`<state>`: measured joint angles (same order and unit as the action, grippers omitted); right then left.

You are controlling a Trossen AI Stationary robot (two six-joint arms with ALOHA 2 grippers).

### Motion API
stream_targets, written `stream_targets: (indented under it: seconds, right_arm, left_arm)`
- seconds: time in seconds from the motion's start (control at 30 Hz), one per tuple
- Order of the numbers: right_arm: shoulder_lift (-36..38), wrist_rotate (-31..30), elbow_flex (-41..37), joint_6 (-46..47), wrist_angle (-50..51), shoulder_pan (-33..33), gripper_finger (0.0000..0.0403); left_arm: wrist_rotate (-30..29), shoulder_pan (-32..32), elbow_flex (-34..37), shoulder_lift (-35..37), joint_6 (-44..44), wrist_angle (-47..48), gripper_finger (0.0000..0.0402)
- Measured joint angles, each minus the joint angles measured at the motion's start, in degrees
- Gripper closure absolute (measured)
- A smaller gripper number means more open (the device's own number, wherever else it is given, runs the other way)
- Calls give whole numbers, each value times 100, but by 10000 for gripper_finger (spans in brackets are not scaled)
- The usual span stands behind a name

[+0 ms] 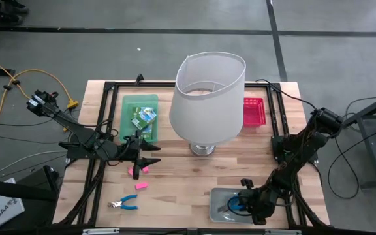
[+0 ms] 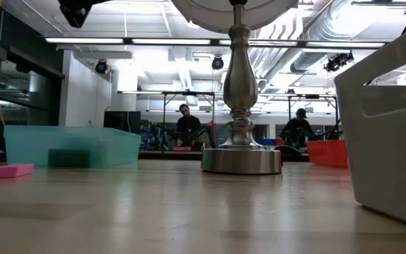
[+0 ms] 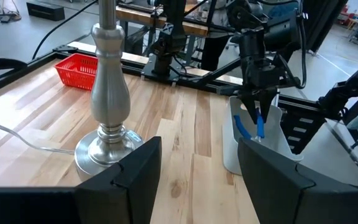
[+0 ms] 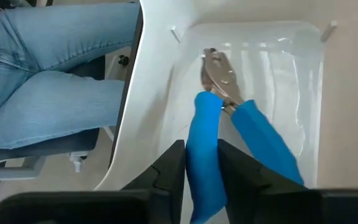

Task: Pick & Place School Supplies
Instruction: Put the blue hole puncher into the gray bin

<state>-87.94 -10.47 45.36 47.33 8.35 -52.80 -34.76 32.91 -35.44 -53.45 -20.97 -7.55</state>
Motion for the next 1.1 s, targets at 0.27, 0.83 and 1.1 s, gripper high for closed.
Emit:
stream_targets:
  seconds: [0.27,0.83,1.1]
  right_arm:
    - [0,45,-2,0,-50,0,330]
    - [2,17,-4,87,-132,-4,273]
    - [16,17,-4,62,-182,-4,266]
  left_arm:
    - [0,0,0,0,0,0,197]
    - [0,0,0,0,0,0,197]
    - [1,0,0,0,0,0,197]
